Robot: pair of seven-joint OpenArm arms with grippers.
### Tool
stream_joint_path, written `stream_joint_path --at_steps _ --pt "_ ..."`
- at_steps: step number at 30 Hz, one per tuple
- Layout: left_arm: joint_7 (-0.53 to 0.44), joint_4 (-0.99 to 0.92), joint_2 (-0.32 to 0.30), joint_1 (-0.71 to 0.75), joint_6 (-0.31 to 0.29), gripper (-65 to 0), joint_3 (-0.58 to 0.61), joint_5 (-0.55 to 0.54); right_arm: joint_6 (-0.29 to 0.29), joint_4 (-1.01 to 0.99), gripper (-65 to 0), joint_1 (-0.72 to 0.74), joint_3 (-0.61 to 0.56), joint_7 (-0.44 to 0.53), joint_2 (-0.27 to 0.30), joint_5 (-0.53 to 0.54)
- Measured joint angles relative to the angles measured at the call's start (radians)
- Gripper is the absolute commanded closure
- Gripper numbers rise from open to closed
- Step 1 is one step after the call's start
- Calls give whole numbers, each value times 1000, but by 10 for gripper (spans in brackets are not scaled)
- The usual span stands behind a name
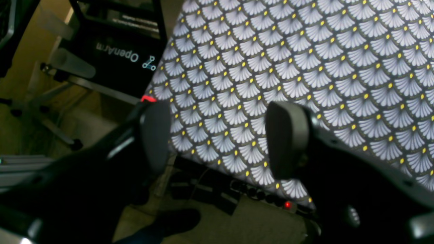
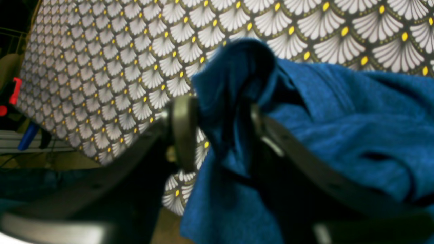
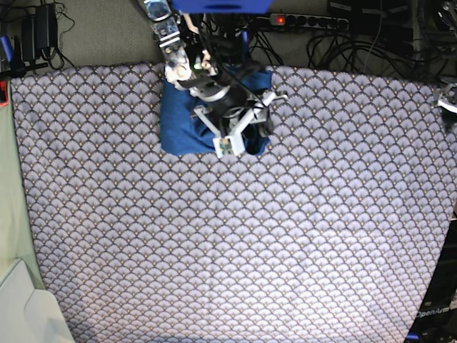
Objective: Fold the T-shirt properly
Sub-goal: 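Lift and tuck the loose fabric with the right gripper onto the stack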
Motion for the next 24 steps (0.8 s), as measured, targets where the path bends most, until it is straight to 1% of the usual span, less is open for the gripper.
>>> stream_joint_path --at_steps 2,4,6,9,12,15,17,22,23,24 --pt "0 0 0 0 0 -426 0 0 0 2 -294 0 -26 1 5 2" --pt "0 0 0 0 0 -426 0 0 0 24 -298 -1 -63 5 29 10" --pt "0 0 0 0 0 -426 0 0 0 71 -298 -5 -112 74 66 3" --pt "0 0 0 0 0 -426 0 0 8 153 -298 -3 -185 157 141 11" --pt "0 0 0 0 0 -426 0 0 7 213 -298 -6 -174 174 204 8" --pt "0 -2 0 0 0 -426 0 3 7 239 -290 -6 -98 182 219 14" --pt "0 -2 0 0 0 -426 0 0 1 236 -243 -5 -46 182 233 14" --pt "0 -2 0 0 0 -426 0 1 0 232 -16 -8 97 173 243 14" --pt "0 -2 0 0 0 -426 0 0 0 232 0 -8 116 173 243 13" --pt "0 -2 0 0 -1 -426 0 0 0 231 0 -8 129 172 243 13"
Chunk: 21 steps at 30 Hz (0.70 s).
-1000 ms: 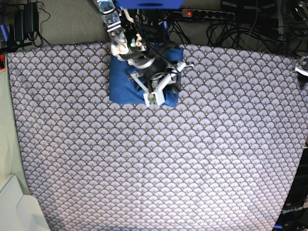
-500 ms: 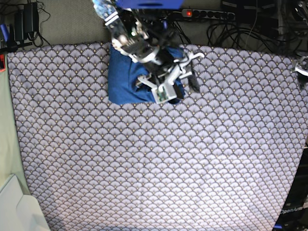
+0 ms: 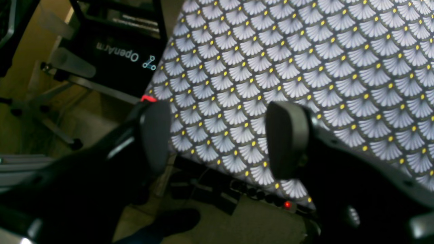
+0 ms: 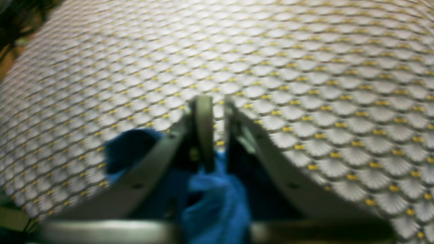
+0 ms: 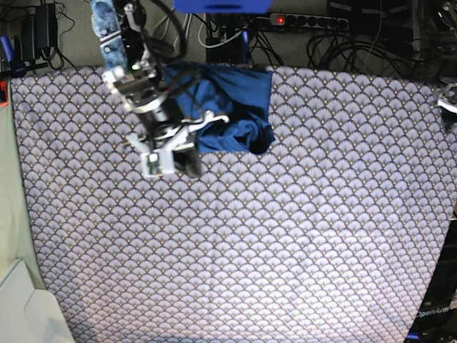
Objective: Fold the T-shirt properly
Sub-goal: 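Lift and tuck the loose fabric with the right gripper onto the stack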
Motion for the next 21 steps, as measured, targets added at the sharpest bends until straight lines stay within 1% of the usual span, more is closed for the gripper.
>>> stream_joint_path --at_steps 1,3,4,7,8,11,12,15,17,18,19,21 --pt "0 0 0 0 0 -426 0 0 0 -7 -2 0 11 -5 0 0" --pt "1 0 0 0 1 -426 1 1 1 -27 -2 3 31 -53 -5 2" --pt "0 0 0 0 0 -426 1 0 1 -32 -2 0 34 -60 -5 -1" --pt "1 0 0 0 0 -426 1 0 1 -77 -2 0 28 -51 -5 3" --pt "1 0 1 0 1 -426 1 1 1 -99 -2 -1 27 -62 -6 3" --pt "1 0 0 0 1 -426 1 1 2 -121 -1 -38 11 -62 -3 -3" --pt "0 0 0 0 0 -426 1 0 16 -123 -1 -46 -9 -65 4 -4" --pt "0 0 3 0 1 -426 1 0 124 -119 -1 -73 -59 -57 23 3" --pt "2 0 3 -10 1 -426 2 0 151 -106 -1 -107 -76 -57 26 -9" --pt "6 0 3 -19 0 -426 2 2 179 -100 -1 -119 -92 -61 35 -13" --pt "6 0 3 -25 1 -426 3 3 225 -93 -1 -124 -108 -68 39 -16" --pt "0 1 3 -25 -3 -426 5 -4 285 -76 -1 -130 -132 -61 47 -9"
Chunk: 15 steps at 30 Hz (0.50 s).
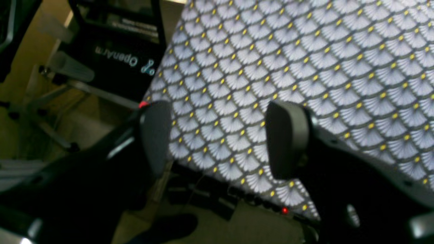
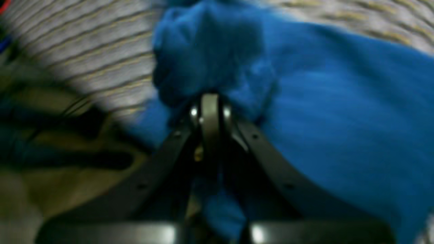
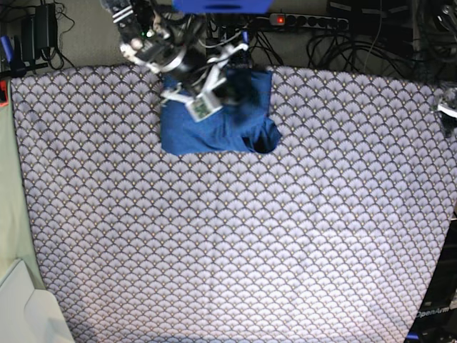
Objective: Fold the T-shirt properly
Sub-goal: 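Lift and tuck the loose fabric with the right gripper onto the stack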
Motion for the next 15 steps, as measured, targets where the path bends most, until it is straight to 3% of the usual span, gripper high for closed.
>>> stream_joint_path --at_steps 6,15 --pt "6 0 0 1 0 -426 0 4 103 48 -1 8 -68 -1 62 -4" --pt "7 0 0 6 1 -426 0 3 103 61 0 37 20 -3 52 0"
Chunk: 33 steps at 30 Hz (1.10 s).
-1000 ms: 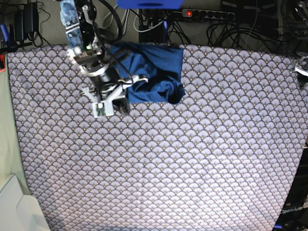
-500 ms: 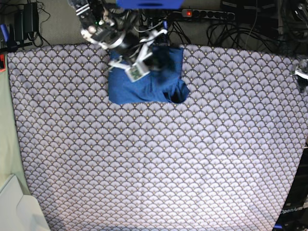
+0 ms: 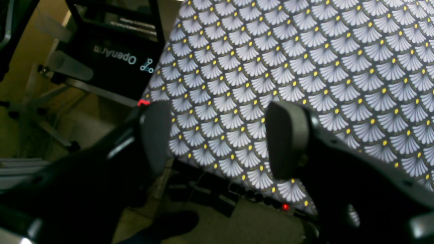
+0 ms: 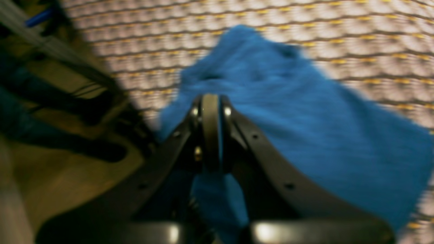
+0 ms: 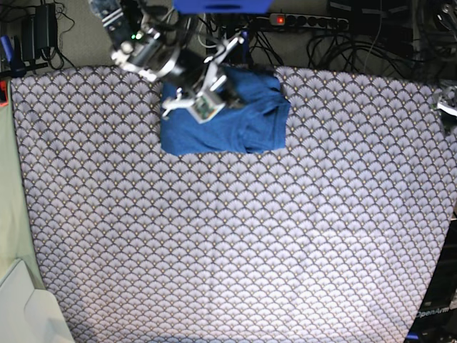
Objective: Fold the T-shirt properly
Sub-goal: 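Lift and tuck the loose fabric with the right gripper onto the stack, then release the fabric and withdraw the right gripper from the stack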
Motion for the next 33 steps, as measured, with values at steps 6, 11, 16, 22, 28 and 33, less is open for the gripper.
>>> stream_joint_path --at_steps 6,11,16,22,28,33 --pt "0 10 15 16 2 -426 2 -2 0 -2 -2 18 127 3 -11 0" --pt "0 10 28 11 -3 -426 7 -2 1 -11 -2 21 130 9 -8 2" --pt "0 10 28 11 -3 -426 6 -2 7 -134 0 21 132 12 -16 2" --pt "0 10 28 11 -3 -426 6 0 14 -192 0 13 227 63 -19 11" --pt "0 10 29 11 -3 -426 6 0 15 -198 0 -20 307 82 -18 12" --pt "-2 10 28 -11 -4 -426 6 0 15 -190 0 -35 303 83 -18 12"
